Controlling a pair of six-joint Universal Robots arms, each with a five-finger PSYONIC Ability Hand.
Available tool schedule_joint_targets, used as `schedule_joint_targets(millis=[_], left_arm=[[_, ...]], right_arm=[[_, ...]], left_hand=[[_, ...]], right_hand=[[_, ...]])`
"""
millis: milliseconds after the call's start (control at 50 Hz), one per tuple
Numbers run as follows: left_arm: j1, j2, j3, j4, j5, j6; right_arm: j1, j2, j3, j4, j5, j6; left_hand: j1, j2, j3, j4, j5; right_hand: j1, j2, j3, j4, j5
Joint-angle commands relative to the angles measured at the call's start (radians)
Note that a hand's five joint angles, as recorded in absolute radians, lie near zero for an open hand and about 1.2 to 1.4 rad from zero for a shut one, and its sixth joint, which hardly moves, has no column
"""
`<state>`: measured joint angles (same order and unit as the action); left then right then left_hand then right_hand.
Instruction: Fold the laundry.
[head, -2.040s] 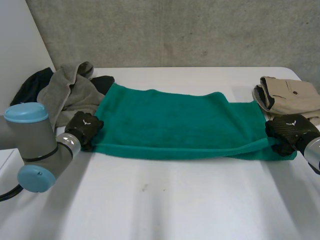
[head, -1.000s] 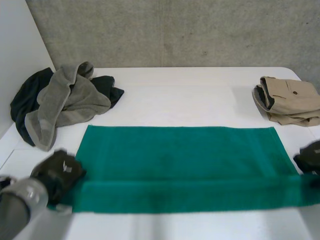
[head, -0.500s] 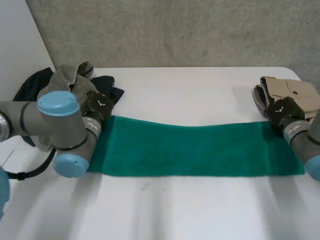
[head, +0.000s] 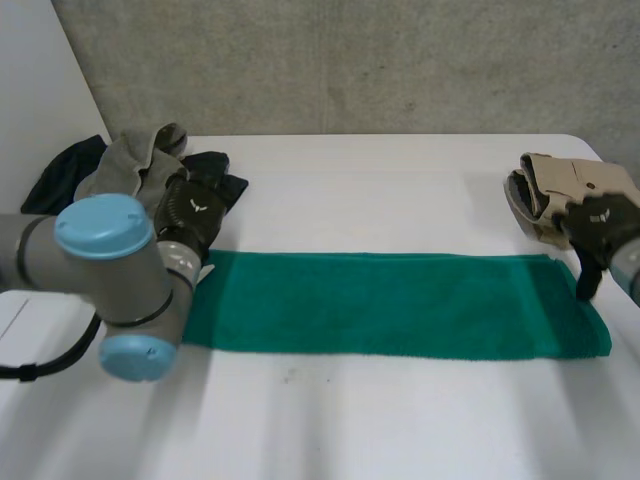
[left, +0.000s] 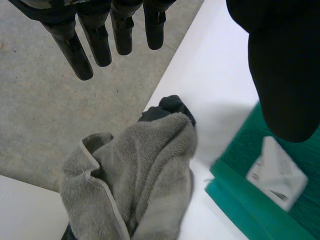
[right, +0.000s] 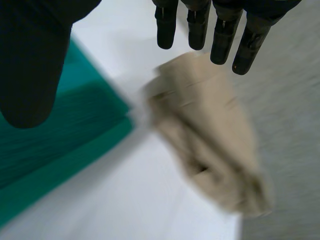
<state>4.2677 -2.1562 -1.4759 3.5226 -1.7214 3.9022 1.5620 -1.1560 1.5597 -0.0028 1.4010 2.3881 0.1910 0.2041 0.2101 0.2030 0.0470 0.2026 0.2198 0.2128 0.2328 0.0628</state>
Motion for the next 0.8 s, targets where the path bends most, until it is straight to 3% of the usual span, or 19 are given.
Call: schedule_joint_targets(millis=[20, 200, 260, 280, 300, 340, 600, 700, 800], left_arm=[[0.000, 0.084, -0.152, 0.009, 0.006, -0.003], [0.001, 0.082, -0.178, 0.010, 0.006, -0.003], [0.001, 0.082, -0.178, 0.012, 0.006, -0.003], [0.001, 0.082, -0.178, 0.012, 0.006, -0.003], [0.001, 0.082, -0.178, 0.013, 0.006, -0.003], [0.001, 0.084, -0.179, 0.013, 0.006, -0.003], [0.001, 0.113, -0.210, 0.012, 0.006, -0.004], [0.001, 0.142, -0.236, 0.012, 0.006, -0.004], [0.003, 0.179, -0.261, 0.012, 0.006, -0.004]], right_arm=[[-0.108, -0.062, 0.160, 0.084, -0.138, 0.006], [-0.145, -0.045, 0.229, -0.048, -0.169, 0.005], [-0.145, 0.010, 0.221, -0.092, -0.171, -0.001], [-0.145, 0.022, 0.218, -0.098, -0.171, -0.004], [-0.145, 0.041, 0.211, -0.109, -0.171, -0.006], [-0.146, 0.051, 0.206, -0.114, -0.171, -0.009], [-0.287, 0.015, 0.195, -0.131, -0.174, -0.053], [-0.391, -0.008, 0.165, -0.137, -0.152, -0.185], [-0.415, -0.010, 0.129, -0.137, -0.155, -0.259]], left_hand=[[-0.016, -0.030, -0.036, -0.028, -0.047], [-0.016, -0.030, -0.036, -0.028, -0.047], [-0.016, -0.030, -0.036, -0.028, -0.047], [-0.016, -0.030, -0.036, -0.028, -0.047], [-0.016, -0.030, -0.036, -0.028, -0.047], [-0.016, -0.030, -0.036, -0.028, -0.047], [-0.016, -0.030, -0.036, -0.028, -0.047], [-0.016, -0.030, -0.036, -0.028, -0.047], [-0.016, -0.030, -0.036, -0.028, -0.047]], right_hand=[[0.091, 0.073, 0.080, 0.060, 0.056], [0.328, 0.311, 0.318, 0.298, 0.294], [0.504, 0.487, 0.494, 0.474, 0.469], [0.598, 0.581, 0.588, 0.568, 0.563], [0.869, 0.852, 0.859, 0.839, 0.834], [1.192, 1.175, 1.182, 1.162, 1.157], [1.194, 1.176, 1.183, 1.163, 1.159], [1.194, 1.176, 1.183, 1.163, 1.159], [1.194, 1.176, 1.183, 1.163, 1.159]])
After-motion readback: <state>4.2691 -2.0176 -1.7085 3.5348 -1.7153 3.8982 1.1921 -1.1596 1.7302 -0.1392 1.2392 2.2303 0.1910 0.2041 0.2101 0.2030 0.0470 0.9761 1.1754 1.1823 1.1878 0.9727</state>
